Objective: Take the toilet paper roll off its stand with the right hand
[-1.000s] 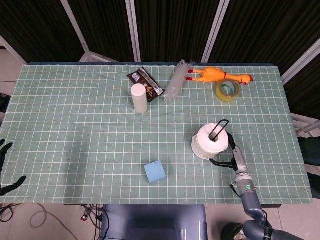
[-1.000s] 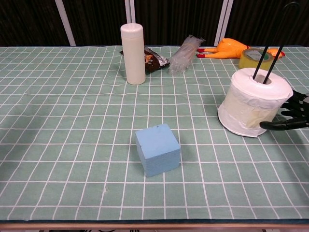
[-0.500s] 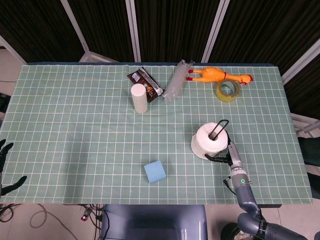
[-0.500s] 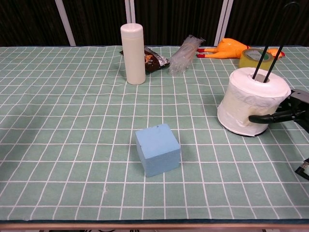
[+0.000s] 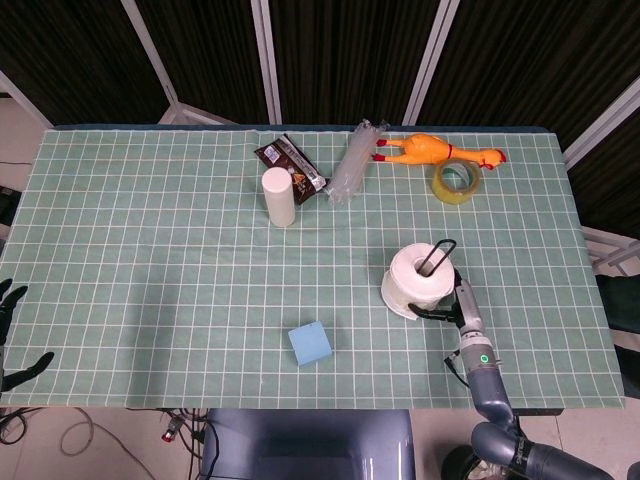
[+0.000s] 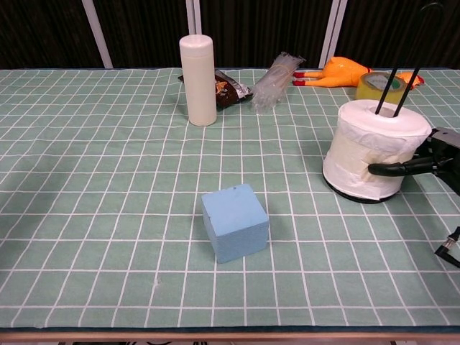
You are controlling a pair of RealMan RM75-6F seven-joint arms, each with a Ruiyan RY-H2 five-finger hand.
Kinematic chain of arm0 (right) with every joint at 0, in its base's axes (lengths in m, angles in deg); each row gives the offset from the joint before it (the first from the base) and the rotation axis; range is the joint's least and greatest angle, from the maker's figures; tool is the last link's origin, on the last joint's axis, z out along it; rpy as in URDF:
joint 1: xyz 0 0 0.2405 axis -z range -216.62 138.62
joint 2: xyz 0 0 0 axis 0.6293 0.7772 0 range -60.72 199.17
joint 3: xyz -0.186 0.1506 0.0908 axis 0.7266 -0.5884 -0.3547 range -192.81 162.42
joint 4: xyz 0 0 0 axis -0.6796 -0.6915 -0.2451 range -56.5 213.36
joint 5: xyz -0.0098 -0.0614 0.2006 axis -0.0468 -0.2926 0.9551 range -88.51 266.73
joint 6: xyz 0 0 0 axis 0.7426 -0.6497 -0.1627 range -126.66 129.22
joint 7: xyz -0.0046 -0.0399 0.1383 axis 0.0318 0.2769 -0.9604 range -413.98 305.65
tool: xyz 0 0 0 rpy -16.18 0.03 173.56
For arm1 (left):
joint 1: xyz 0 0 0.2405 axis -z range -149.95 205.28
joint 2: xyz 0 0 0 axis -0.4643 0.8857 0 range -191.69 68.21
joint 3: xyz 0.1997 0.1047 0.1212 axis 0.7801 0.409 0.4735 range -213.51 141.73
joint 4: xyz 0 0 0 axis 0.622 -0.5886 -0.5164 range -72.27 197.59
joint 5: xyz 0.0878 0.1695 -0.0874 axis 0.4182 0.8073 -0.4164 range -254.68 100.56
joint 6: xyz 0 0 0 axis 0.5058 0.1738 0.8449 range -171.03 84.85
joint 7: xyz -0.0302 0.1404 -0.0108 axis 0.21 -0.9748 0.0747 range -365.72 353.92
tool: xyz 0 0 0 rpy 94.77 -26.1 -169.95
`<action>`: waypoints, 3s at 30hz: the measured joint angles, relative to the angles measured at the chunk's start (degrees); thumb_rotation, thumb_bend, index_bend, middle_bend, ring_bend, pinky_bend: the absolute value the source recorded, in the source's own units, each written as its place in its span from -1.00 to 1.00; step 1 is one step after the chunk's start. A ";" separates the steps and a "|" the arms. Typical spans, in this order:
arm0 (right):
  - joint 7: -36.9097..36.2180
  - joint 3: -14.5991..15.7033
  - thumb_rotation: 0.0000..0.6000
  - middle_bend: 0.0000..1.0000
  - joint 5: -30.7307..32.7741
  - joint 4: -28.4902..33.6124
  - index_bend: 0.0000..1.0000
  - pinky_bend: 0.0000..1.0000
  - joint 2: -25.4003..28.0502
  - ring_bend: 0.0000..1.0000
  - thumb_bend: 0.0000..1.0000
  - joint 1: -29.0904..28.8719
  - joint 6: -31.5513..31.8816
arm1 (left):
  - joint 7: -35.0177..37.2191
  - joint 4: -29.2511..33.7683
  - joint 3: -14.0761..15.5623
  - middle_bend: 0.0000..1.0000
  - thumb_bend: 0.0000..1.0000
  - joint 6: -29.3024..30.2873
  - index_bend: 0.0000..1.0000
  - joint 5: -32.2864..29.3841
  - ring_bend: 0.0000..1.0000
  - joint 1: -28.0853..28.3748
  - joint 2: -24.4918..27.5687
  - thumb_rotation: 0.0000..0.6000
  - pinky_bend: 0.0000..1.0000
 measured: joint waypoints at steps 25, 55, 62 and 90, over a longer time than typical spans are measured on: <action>-2.08 -4.84 1.00 -0.30 -5.73 18.66 -0.31 -1.00 16.95 -0.82 -1.00 1.75 3.98 | -0.97 0.27 0.08 -0.91 -0.90 0.24 -0.71 0.07 -1.00 -0.09 -0.36 1.00 -1.00; -5.96 -18.21 1.00 -0.30 6.23 23.99 -0.31 -1.00 52.77 -0.83 -1.00 4.81 -1.75 | -2.42 0.47 0.39 -0.91 -0.90 0.02 -0.71 0.53 -1.00 0.03 -1.03 1.00 -1.00; -5.35 -11.36 1.00 -0.31 0.50 21.81 -0.31 -1.00 46.85 -0.84 -1.00 6.76 2.03 | -1.91 0.47 0.26 -0.91 -0.90 0.19 -0.71 0.35 -1.00 -0.07 -0.82 1.00 -1.00; -7.68 6.17 1.00 -0.41 -8.47 2.89 -0.39 -1.00 16.80 -0.93 -1.00 9.54 6.85 | -1.42 0.34 0.28 -0.91 -0.90 -0.13 -0.71 0.40 -1.00 0.08 -0.55 1.00 -1.00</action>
